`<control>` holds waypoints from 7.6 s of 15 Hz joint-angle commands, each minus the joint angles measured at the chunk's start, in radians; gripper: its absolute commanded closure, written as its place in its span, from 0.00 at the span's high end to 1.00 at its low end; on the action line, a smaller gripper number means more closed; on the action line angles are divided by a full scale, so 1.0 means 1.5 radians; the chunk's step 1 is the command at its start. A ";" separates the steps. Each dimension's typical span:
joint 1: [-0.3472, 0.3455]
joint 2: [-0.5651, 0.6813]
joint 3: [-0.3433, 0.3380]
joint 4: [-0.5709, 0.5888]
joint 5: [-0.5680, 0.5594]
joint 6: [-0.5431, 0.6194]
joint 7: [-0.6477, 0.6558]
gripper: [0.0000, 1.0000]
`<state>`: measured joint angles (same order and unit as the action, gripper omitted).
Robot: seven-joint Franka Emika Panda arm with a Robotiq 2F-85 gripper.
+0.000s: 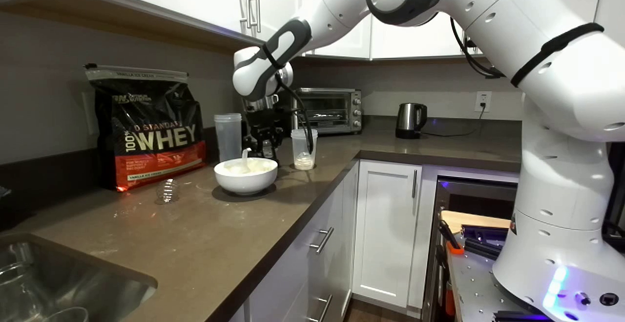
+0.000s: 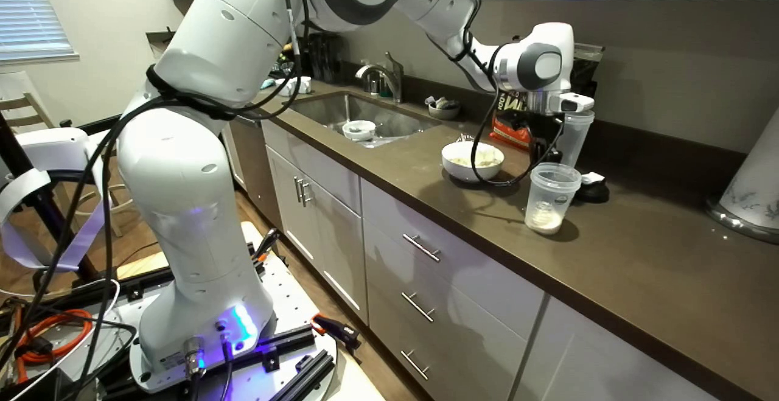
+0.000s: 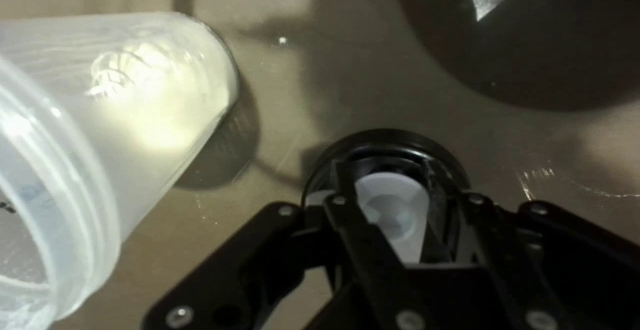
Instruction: Put the lid on the short shaker bottle
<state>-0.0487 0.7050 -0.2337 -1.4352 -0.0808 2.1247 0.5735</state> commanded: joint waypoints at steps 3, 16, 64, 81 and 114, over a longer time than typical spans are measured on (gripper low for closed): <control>-0.003 -0.034 0.013 -0.042 0.012 0.027 -0.014 0.12; 0.006 -0.143 0.019 -0.169 0.005 0.091 -0.024 0.12; -0.054 -0.363 0.008 -0.282 -0.029 0.003 -0.083 0.12; -0.054 -0.336 -0.006 -0.276 -0.075 -0.027 -0.079 0.12; -0.056 -0.339 -0.006 -0.267 -0.074 -0.062 -0.093 0.12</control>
<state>-0.1198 0.2078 -0.2525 -1.8461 -0.1855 2.0723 0.4561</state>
